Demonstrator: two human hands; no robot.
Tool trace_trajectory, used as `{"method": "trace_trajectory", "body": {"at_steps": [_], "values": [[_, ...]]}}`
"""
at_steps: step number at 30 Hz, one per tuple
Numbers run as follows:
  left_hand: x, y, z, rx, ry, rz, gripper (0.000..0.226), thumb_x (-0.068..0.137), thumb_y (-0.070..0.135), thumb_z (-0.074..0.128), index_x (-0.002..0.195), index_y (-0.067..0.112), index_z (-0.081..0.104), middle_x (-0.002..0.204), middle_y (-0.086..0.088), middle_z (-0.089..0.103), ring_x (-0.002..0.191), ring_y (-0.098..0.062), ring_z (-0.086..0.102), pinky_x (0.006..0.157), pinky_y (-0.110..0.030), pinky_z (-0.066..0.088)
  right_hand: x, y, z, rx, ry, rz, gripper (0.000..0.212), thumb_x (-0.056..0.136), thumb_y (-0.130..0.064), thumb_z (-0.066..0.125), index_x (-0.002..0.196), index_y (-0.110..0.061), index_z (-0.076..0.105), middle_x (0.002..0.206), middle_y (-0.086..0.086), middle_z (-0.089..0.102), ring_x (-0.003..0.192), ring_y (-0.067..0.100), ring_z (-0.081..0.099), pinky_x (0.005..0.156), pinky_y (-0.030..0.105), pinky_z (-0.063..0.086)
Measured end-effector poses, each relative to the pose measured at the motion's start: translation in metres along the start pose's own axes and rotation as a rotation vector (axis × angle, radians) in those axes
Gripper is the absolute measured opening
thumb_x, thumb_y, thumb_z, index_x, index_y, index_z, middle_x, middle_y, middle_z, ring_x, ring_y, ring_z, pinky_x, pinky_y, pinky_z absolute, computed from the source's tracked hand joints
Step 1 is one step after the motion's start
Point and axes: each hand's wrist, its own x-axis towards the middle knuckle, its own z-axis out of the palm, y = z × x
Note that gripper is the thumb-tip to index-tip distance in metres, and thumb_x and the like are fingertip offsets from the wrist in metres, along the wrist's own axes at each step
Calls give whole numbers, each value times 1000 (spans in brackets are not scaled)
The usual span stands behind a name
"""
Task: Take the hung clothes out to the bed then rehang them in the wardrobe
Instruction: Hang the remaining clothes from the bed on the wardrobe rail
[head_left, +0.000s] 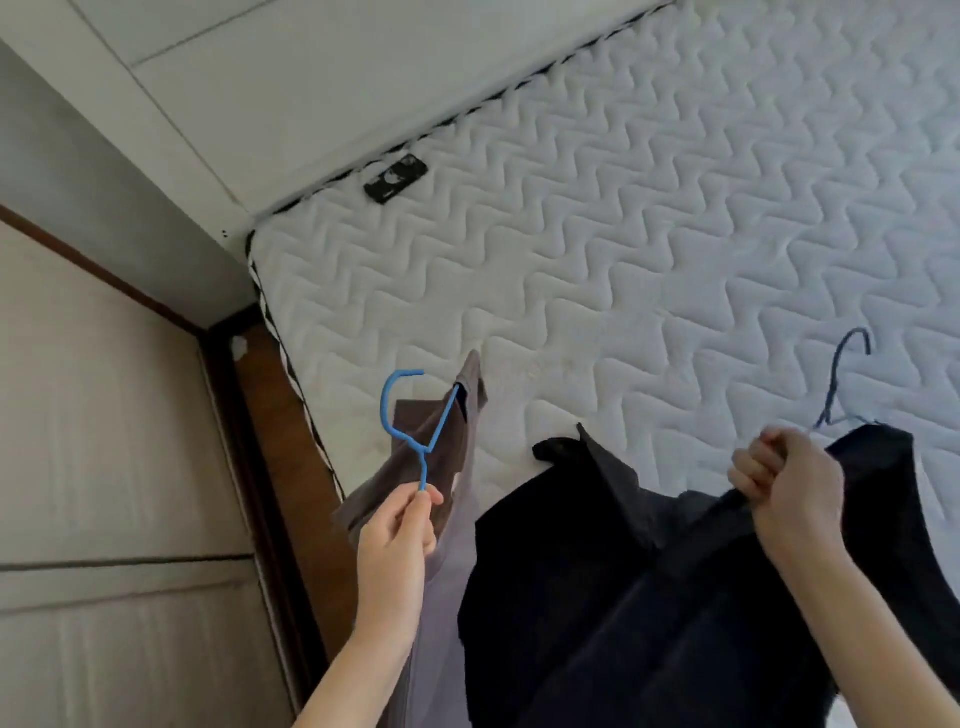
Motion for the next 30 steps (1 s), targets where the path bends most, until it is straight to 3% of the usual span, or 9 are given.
{"method": "trace_trajectory", "body": {"at_steps": [6,12,14,16,18,20,25,30], "values": [[-92,33,-115,44,33,101,25,99,14,47,82,11,65,51,6,31,52,-12,28,54,-29,25,-198,-3,17,-309,-335,-40,35,102,-9,33,70,-7,46,47,-5,27,37,9,21,39,16,18],[-211,48,-229,-51,209,155,34,99,11,46,74,19,67,49,4,31,46,-9,27,48,-23,25,-338,-25,33,-529,-769,-65,36,103,-9,32,81,4,57,49,-2,28,39,9,21,39,17,17],[-255,51,-260,-100,271,169,31,100,8,45,76,12,65,48,6,29,43,-8,25,43,-17,25,-376,-30,29,-686,-868,-208,37,103,-9,33,84,-2,64,49,-2,31,40,10,26,40,20,22],[-304,50,-287,-174,319,179,27,99,4,43,80,1,61,47,7,26,41,-5,23,40,-15,21,-414,-32,19,-908,-933,-487,34,103,-13,36,89,-18,67,51,-2,43,44,12,40,46,26,34],[-356,44,-306,-211,351,206,25,98,0,42,81,-6,58,46,8,25,40,-4,22,40,-15,19,-455,-35,5,-1005,-982,-719,26,102,-16,37,100,-28,60,57,-6,54,49,8,48,48,16,36],[-406,29,-323,-217,389,228,23,98,-1,43,82,-9,58,46,7,25,40,-4,23,41,-16,19,-495,-37,-11,-986,-1040,-791,24,101,-17,37,106,-31,57,54,-7,53,46,9,49,43,14,31],[-519,-33,-350,-188,507,218,23,97,11,49,79,8,63,46,8,28,43,-9,25,44,-20,22,-562,-13,-45,-986,-1259,-644,29,103,-17,36,103,-29,62,42,-7,36,38,8,31,46,31,26],[-603,-82,-356,-273,606,120,23,92,21,51,77,8,62,49,4,26,45,-10,23,46,-25,19,-603,31,-61,-1069,-1424,-470,31,103,-9,37,98,-16,66,38,-7,31,33,3,28,38,19,23]]}}
